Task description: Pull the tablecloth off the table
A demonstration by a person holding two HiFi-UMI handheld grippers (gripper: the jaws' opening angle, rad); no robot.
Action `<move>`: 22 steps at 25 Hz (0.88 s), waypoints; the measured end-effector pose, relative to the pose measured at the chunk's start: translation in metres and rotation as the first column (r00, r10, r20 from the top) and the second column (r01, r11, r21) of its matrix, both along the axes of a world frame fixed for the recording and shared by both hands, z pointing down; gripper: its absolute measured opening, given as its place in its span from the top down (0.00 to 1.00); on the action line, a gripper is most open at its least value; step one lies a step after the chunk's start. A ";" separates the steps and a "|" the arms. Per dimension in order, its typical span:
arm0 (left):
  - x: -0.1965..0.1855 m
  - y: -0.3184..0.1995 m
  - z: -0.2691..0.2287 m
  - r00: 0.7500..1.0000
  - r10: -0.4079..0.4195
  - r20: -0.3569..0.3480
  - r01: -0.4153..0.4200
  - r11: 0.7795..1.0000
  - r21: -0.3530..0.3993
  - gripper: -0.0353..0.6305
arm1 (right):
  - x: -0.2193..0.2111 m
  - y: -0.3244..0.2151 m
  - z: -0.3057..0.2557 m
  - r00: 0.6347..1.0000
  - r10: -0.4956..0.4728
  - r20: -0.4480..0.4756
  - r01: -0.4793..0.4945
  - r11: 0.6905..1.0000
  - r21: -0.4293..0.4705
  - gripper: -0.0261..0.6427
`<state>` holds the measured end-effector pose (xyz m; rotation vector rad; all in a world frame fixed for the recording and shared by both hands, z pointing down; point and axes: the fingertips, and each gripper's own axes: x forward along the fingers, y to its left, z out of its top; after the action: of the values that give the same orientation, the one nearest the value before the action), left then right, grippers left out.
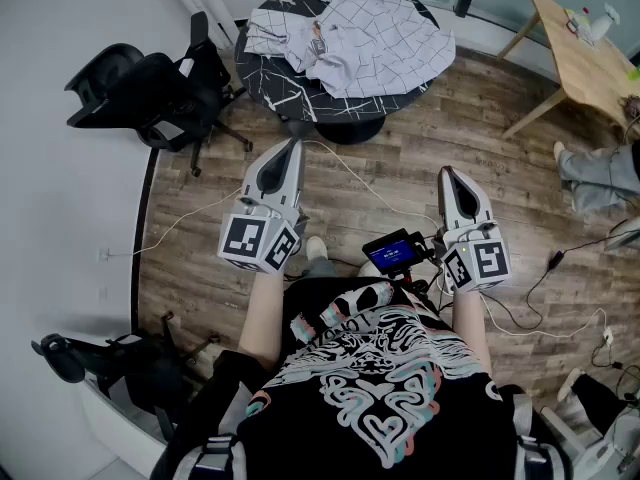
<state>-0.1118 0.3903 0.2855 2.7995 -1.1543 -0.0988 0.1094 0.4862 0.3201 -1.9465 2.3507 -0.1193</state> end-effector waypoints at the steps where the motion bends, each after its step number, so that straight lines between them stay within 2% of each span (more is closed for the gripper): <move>1: -0.001 0.001 0.001 1.000 -0.012 0.021 0.012 1.000 0.006 0.93 | 0.000 0.001 0.001 1.000 -0.001 0.000 0.001 1.000 -0.003 0.95; 6: -0.007 0.009 0.008 0.990 -0.073 0.124 0.069 0.997 0.041 0.93 | 0.003 0.009 0.008 1.000 0.001 -0.003 -0.001 1.000 -0.015 0.95; 10: -0.016 0.015 0.013 0.985 -0.114 0.133 0.110 0.993 0.039 0.93 | 0.008 0.010 0.010 1.000 0.021 0.010 -0.021 1.000 -0.006 0.95; 13: -0.019 0.016 0.017 0.983 -0.114 0.145 0.111 0.993 0.032 0.93 | 0.007 0.012 0.011 1.000 0.027 -0.002 -0.027 1.000 -0.011 0.95; 18: -0.017 0.007 0.023 0.965 -0.142 0.222 0.128 0.989 0.074 0.93 | 0.004 0.010 0.014 0.999 0.031 -0.029 -0.032 0.999 -0.016 0.95; 22: -0.013 -0.006 0.028 0.963 -0.148 0.226 0.135 0.988 0.074 0.93 | 0.005 0.003 0.021 0.999 0.032 -0.037 -0.033 0.999 -0.028 0.95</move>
<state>-0.1252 0.3840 0.3139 2.8336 -1.4239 0.1903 0.1143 0.4890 0.3408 -2.0162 2.3509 -0.1176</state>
